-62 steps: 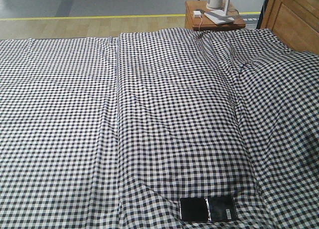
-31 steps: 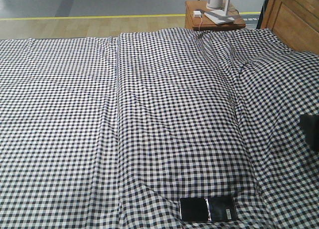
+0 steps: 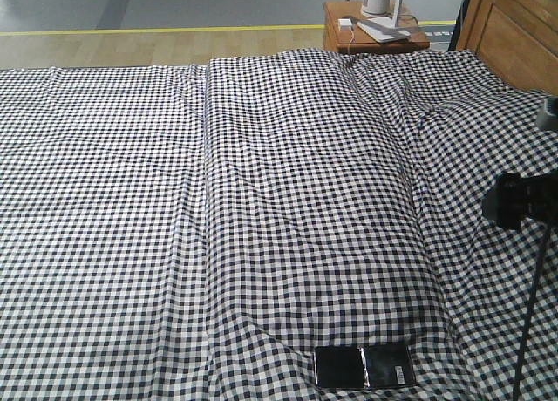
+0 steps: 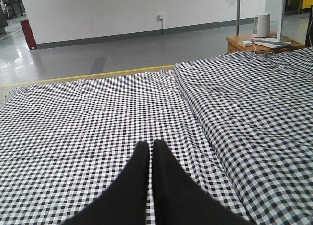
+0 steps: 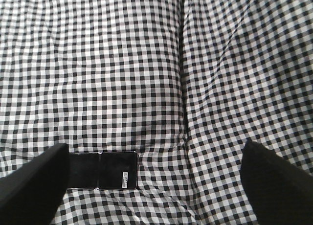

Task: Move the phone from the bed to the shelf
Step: 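Lower the open right gripper toward the black phone on the bed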

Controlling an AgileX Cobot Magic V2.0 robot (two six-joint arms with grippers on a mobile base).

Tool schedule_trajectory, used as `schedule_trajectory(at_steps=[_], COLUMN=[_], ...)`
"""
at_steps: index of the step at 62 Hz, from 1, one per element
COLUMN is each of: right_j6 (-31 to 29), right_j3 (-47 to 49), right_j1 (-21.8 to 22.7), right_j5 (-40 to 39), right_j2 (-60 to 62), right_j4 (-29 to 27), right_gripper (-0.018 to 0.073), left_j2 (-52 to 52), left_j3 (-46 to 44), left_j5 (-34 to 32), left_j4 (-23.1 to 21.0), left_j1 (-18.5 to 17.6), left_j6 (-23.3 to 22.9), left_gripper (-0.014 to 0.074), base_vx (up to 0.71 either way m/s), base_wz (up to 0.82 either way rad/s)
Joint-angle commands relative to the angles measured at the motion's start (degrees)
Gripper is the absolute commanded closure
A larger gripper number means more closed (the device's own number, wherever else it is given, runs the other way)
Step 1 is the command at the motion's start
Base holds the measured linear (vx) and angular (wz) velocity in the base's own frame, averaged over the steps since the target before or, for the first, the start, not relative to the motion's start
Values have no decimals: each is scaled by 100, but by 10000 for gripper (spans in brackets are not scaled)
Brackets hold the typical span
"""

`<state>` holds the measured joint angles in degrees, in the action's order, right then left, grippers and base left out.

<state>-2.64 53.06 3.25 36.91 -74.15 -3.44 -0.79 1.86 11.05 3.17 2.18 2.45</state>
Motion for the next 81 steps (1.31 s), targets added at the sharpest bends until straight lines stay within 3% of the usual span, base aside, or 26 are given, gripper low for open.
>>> schedule_trajectory(at_steps=[1, 6, 18, 28, 34, 59, 81], right_j6=[-99, -539, -2753, -4510, -5165, -6906, -7035], right_j3=[392, 543, 721, 721, 721, 771, 1884], right_j1=[150, 485, 1591, 2013, 2082, 2077, 2077], right_j5=[-154, -39, 392, 645, 805, 1655, 2685], right_j2=[-249, -570, -1489, -2311, -2847, -5208, -6874], right_j4=[-175, -711, -2688, -4145, -4762, -6041, -6091], right_gripper=[-93, -92, -81, -72, -69, -57, -40], left_j2=[-66, -66, -66, -66, -66, -66, -66], left_j3=[-146, -146, -146, -146, -146, -146, -146], left_j5=[-405, -405, -405, -405, -405, -405, -405], left_j4=[-26, -26, -26, -26, -26, -26, -26], left_j1=[-2, -2, -2, -2, -2, -2, -2], left_j6=[-22, -22, -22, -22, -22, -22, -22], left_gripper=[596, 596, 596, 596, 596, 596, 596], base_vx=[0, 0, 0, 0, 0, 0, 0], base_wz=[0, 0, 0, 0, 0, 0, 0])
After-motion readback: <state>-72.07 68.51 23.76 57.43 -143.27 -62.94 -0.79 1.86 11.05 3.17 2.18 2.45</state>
